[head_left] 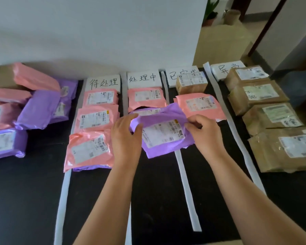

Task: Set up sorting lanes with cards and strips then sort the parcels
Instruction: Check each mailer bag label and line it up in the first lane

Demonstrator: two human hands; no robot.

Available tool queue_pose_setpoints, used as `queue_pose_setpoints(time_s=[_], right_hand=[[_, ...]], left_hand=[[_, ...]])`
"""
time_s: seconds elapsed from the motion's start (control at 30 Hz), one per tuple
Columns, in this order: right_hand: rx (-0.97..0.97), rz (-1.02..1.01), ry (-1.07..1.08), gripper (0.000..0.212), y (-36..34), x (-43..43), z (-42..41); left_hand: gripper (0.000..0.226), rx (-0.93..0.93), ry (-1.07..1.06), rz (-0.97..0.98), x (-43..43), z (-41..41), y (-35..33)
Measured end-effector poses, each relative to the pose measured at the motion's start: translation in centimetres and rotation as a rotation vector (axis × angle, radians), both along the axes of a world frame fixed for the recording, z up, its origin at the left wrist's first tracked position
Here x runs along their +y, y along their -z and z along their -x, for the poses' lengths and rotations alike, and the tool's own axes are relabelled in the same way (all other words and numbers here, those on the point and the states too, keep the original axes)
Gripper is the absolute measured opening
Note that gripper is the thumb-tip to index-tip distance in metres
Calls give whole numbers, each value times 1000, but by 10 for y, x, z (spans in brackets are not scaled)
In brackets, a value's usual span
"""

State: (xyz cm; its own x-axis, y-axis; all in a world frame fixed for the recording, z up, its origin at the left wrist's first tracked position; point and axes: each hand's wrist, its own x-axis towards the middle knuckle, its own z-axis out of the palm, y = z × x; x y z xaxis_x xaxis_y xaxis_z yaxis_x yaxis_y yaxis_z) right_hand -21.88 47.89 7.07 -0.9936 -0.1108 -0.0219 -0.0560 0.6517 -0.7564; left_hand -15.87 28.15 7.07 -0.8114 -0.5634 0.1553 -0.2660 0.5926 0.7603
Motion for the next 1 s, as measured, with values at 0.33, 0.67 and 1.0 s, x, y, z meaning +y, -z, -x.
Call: queue_pose_setpoints(time_s=[0.33,0.67,1.0], right_hand=[[-485,183,229,16,96,-33,7],[-544,-116,119,26,122,-50,14],[-472,-221,17,50,113,-54,-7]], left_hand=[[41,-482,-103,-534,-13,-26,100],[26,-607,-18,-375,-24,-27,129],[53,-571,4,-395,-32,-45,113]])
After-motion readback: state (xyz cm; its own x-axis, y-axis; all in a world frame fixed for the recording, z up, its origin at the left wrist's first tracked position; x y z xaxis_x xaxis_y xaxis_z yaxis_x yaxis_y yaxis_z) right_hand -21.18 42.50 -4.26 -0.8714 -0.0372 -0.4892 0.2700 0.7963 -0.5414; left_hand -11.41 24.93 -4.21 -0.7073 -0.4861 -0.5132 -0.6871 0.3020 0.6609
